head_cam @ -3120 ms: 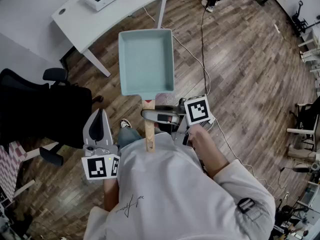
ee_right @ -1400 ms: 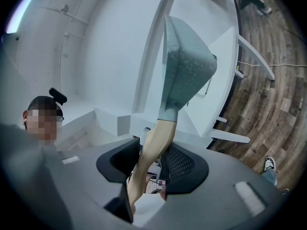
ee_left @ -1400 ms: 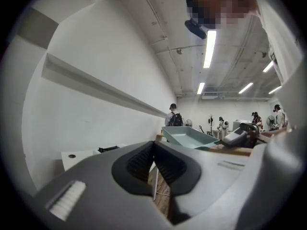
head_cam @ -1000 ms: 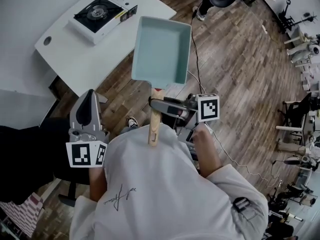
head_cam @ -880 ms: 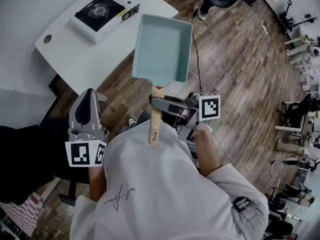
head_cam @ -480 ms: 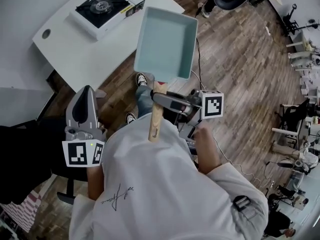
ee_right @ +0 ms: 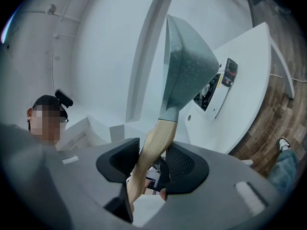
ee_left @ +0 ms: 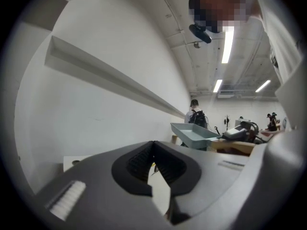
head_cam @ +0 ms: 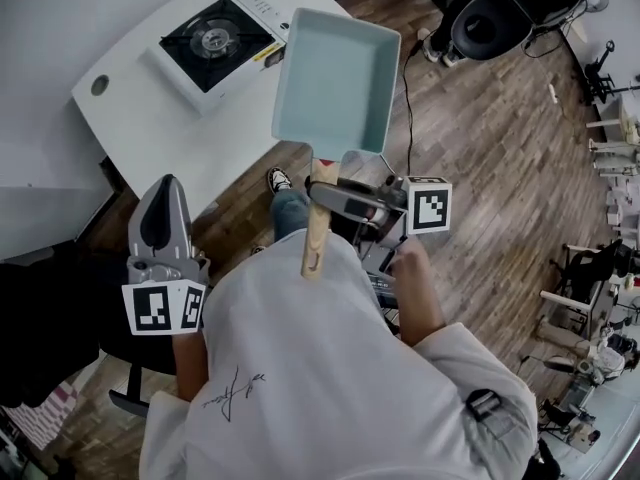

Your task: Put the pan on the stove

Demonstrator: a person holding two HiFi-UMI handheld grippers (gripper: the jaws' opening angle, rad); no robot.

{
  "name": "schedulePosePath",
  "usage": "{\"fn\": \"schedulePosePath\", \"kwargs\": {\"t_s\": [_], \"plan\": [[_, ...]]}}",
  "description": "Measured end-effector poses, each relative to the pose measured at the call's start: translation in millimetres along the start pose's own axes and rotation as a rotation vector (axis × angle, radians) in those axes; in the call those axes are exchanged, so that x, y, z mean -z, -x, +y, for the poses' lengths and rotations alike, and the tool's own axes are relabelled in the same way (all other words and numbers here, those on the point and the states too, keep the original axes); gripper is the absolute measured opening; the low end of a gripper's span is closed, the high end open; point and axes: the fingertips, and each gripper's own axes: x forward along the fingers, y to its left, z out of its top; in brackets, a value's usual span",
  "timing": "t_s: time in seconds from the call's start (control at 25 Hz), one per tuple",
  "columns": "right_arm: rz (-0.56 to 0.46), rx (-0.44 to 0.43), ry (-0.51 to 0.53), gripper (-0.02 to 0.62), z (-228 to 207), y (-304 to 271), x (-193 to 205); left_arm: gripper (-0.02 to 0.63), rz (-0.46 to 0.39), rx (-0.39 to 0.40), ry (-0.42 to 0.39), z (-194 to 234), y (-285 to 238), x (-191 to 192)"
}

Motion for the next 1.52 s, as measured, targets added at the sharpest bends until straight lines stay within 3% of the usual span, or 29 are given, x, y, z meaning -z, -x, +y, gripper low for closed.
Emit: {"fn": "schedulePosePath", "kwargs": {"t_s": [0.4, 0.72, 1.04, 1.52], "plan": [[0.129, -0.042, -0.001, 0.166, -38.3, -17.0, -104.6, 0.003, -0.001, -0.099, -0.009, 10.2, -94.2, -16.0], [0.254, -0.09, -0.022, 0.167, -66.9, -30.1, -154.6, 0.003, 0.001, -0.23, 0.0, 13.6, -133.4, -12.9], [0.357, -0.135, -0.041, 0.167, -87.5, -47.7, -185.4, 0.003, -0.004, -0.32, 0.007, 18.2, -159.0, -9.3], [0.466, -0.155, -0.041, 0.17, -97.8, -58.0, -188.4, 0.003, 0.015, -0.415, 0.028, 13.3, -148.8, 2.7]]}}
